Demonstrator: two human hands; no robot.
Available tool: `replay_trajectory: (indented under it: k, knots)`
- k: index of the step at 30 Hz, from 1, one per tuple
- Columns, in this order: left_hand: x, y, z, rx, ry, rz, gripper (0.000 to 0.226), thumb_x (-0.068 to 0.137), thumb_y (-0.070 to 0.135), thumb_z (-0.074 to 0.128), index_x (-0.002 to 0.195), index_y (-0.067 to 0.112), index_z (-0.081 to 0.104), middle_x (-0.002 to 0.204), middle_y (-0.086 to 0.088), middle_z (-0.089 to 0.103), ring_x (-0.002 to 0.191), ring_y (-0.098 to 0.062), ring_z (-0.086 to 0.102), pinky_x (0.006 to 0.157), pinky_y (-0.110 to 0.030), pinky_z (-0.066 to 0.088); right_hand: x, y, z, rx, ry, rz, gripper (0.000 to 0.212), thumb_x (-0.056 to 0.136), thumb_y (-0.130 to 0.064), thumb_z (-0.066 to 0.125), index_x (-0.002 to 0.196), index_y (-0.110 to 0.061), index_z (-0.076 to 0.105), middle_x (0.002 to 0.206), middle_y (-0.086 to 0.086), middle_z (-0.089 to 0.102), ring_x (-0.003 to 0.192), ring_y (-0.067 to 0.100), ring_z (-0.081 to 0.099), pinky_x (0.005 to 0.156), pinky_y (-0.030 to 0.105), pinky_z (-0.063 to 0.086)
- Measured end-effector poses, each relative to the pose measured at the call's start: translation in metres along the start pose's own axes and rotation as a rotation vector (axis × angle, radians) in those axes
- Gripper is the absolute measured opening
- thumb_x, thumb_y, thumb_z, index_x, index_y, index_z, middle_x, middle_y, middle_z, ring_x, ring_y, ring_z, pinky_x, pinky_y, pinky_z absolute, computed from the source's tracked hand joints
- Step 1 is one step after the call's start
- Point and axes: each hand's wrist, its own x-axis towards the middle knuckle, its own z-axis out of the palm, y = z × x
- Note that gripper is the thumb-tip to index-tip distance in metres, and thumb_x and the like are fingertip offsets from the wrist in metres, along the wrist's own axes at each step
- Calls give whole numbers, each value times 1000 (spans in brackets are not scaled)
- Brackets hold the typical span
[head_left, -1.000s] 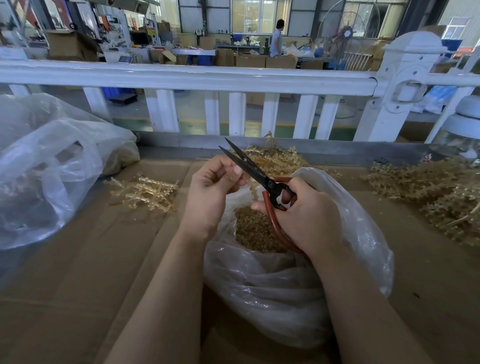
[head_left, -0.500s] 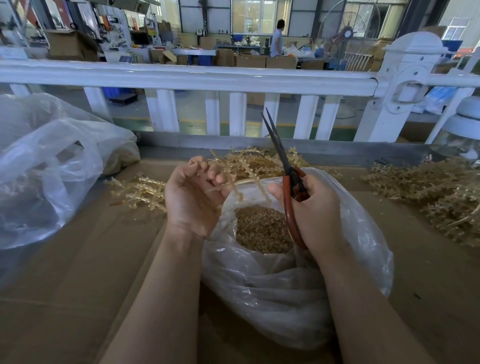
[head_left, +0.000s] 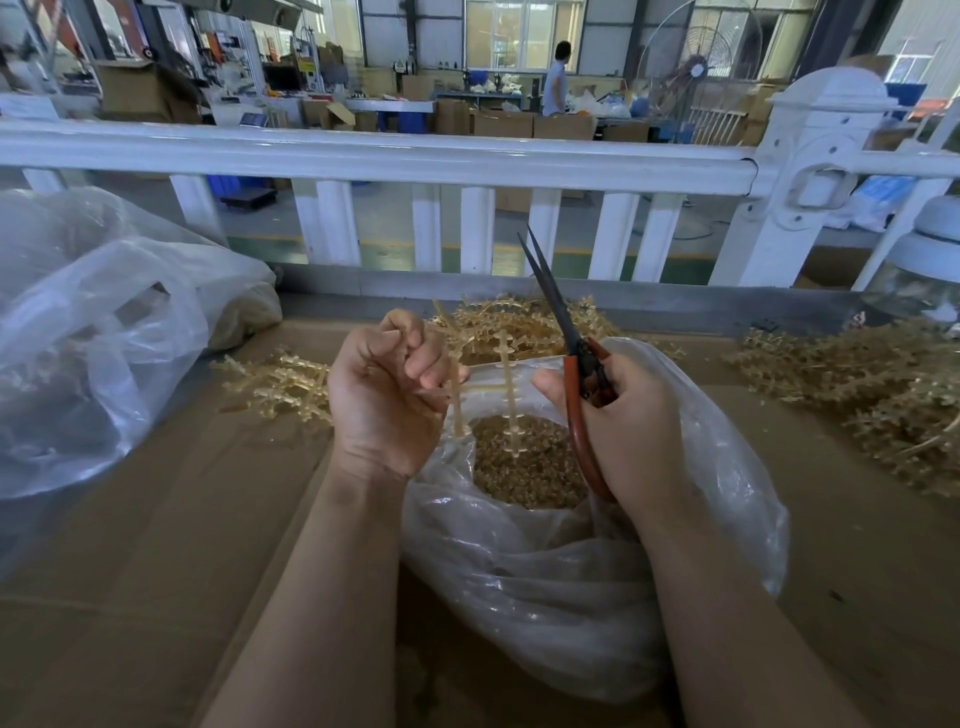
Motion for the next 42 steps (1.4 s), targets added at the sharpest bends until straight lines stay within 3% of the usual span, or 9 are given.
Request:
replay_trajectory:
  k: [3, 10, 15, 21, 26, 30, 35, 38, 42]
  knots:
    - [1, 1, 1, -49, 109, 61, 6, 73, 19, 43, 69, 15, 44, 53, 4, 35, 49, -14, 33, 59, -27, 44, 0, 0, -1, -8, -9, -10, 69, 62, -93, 51, 77, -27, 60, 69, -10, 59, 67, 6, 59, 62, 20, 43]
    - [12, 15, -25, -90, 745, 376, 25, 89, 7, 39, 66, 14, 45, 61, 0, 45, 56, -17, 47, 59, -26, 44, -1, -1, -2, -37, -27, -23, 67, 64, -90, 52, 79, -26, 60, 71, -10, 62, 69, 6, 61, 64, 24, 48]
    - [14, 10, -37, 258, 912, 368, 13, 86, 7, 42, 88, 7, 55, 83, -10, 57, 70, -16, 53, 66, -26, 42, 0, -1, -1, -52, -43, -15, 63, 64, -88, 53, 80, -28, 60, 70, -12, 62, 69, 4, 61, 64, 22, 47]
    - [16, -2, -42, 828, 935, 265, 11, 95, 16, 55, 85, 19, 55, 80, 8, 58, 71, -7, 53, 71, -20, 45, -1, -1, -1, -71, -41, -17, 64, 63, -90, 51, 81, -29, 60, 71, -14, 64, 71, 0, 62, 62, 17, 43]
    - [11, -6, -34, 1396, 987, 256, 27, 86, 4, 63, 110, 17, 63, 126, -11, 53, 117, -31, 49, 101, -40, 35, -2, -1, -2, -154, -27, 4, 71, 62, -94, 45, 85, -29, 63, 73, -15, 66, 69, 0, 62, 59, 17, 44]
    - [6, -15, -18, 1687, 557, 623, 38, 80, -3, 65, 116, 10, 67, 123, -15, 56, 114, -34, 51, 97, -43, 38, -1, 1, 0, -228, 22, 26, 57, 70, -86, 53, 81, -31, 60, 68, -16, 62, 63, -2, 59, 53, 14, 38]
    - [8, -43, -21, 1898, -227, 101, 66, 95, 15, 49, 155, 26, 24, 162, 1, 23, 148, -20, 22, 120, -45, 16, -1, 5, -1, -280, 40, 81, 42, 82, -74, 63, 82, -32, 61, 65, -16, 62, 61, -3, 56, 50, 15, 35]
    - [13, -50, -25, 1916, -323, -16, 66, 92, 18, 45, 153, 32, 23, 164, 4, 17, 151, -15, 14, 121, -44, 8, 1, 7, 0, -344, 28, 125, 40, 86, -70, 63, 80, -30, 61, 61, -14, 60, 56, -1, 54, 47, 16, 33]
    - [14, -48, -24, 1804, -309, -93, 60, 91, 17, 50, 148, 26, 34, 150, -4, 45, 134, -22, 44, 112, -45, 33, 2, 7, 1, -380, -3, 171, 37, 86, -67, 65, 80, -30, 58, 62, -13, 59, 56, -1, 52, 45, 16, 30]
